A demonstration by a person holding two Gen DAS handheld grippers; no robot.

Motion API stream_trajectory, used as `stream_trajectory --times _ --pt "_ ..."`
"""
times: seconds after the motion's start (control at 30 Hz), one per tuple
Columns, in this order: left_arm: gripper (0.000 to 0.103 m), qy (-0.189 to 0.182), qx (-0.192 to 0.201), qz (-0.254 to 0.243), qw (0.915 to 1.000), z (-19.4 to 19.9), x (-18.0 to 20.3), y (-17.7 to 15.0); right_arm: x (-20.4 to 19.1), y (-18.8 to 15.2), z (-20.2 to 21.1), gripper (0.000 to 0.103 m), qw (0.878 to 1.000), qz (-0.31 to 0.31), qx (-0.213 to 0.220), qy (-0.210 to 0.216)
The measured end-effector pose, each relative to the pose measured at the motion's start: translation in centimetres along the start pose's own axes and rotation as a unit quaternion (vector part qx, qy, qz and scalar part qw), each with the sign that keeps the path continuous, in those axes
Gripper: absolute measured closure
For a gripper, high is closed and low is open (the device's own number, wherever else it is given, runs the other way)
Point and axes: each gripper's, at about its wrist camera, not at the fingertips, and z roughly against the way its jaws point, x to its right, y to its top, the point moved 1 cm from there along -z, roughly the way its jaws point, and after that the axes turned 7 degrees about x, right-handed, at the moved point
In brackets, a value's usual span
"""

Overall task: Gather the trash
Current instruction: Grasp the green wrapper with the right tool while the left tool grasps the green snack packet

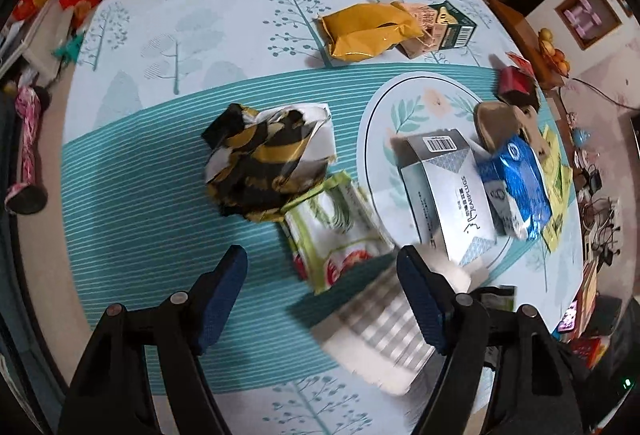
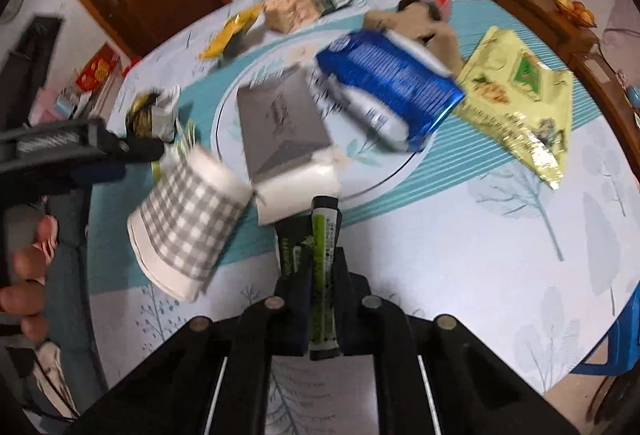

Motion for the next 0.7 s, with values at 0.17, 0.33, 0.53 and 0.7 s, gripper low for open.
stream_trajectory --times 0.17,0.33,0.53,0.7 --pt "0.027 0.024 -0.01 0.019 0.9995 -1.7 0.1 1.0 1.8 1.8 0.9 0.095 0.999 -0.028 0.029 -0.016" --pt "0.027 0.032 -0.024 0.05 0.9979 -3.4 -0.2 1.4 2.8 3.4 0.7 0.095 0.998 -0.041 0.042 -0.023" --pt "0.042 0.047 -0.02 0.059 0.9969 -4.2 0.0 1.2 2.2 4.1 -0.1 0.095 0.998 -0.039 0.043 -0.016" --pt "0.069 0.041 -0.009 0.052 0.9977 -3.9 0.5 1.0 1.8 3.2 0.0 0.095 0.999 -0.034 0.035 -0.009"
